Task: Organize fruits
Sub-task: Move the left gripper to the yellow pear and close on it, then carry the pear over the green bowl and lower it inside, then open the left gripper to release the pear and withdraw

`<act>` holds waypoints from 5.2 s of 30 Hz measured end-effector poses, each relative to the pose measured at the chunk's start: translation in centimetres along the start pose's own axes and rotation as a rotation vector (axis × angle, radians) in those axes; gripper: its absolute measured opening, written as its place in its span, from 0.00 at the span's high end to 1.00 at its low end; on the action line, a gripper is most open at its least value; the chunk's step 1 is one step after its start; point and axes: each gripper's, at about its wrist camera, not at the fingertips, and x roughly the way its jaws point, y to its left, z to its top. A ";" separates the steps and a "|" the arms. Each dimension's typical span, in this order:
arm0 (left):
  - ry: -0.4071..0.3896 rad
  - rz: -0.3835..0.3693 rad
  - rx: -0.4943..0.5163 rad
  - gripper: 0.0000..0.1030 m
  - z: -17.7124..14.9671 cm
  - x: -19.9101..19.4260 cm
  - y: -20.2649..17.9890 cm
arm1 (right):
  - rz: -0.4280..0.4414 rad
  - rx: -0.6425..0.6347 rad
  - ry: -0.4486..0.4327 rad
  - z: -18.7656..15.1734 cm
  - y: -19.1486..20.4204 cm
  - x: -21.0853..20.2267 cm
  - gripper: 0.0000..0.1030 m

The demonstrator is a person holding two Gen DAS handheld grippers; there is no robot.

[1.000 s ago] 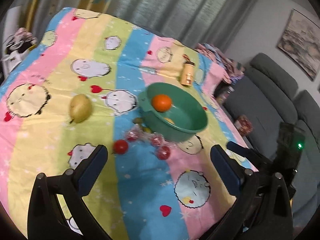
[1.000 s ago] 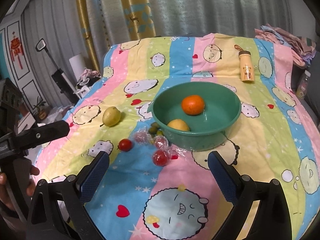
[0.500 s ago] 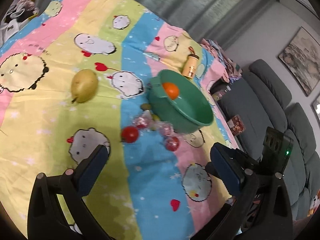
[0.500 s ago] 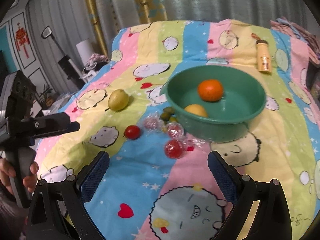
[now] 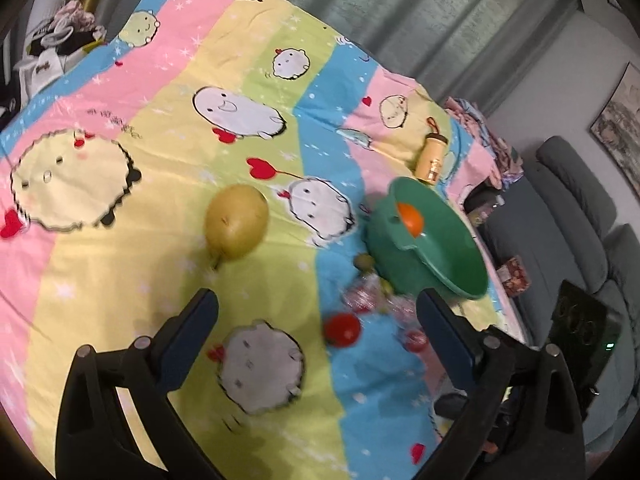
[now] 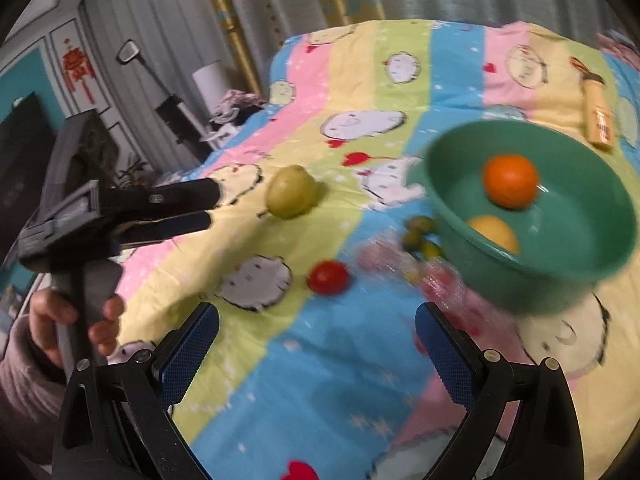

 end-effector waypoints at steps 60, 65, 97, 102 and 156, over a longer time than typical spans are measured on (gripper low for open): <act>0.003 -0.014 0.251 0.46 0.4 0.5 -7.9 | 0.075 -0.045 -0.098 3.6 1.1 1.2 0.38; 0.016 -0.023 0.284 0.46 -0.1 0.5 -10.6 | 0.067 -0.019 -0.133 2.7 -0.2 -1.4 0.38; 0.114 -0.087 0.386 0.45 3.2 8.6 -18.3 | -0.004 0.097 -0.274 3.4 -10.0 -4.9 0.40; 0.130 -0.075 0.383 0.45 4.0 10.6 -18.3 | 0.005 0.113 -0.283 3.8 -11.6 -4.1 0.40; 0.026 0.233 0.202 0.01 1.1 2.8 -8.9 | 0.004 0.205 -0.349 0.8 -14.7 -7.2 0.24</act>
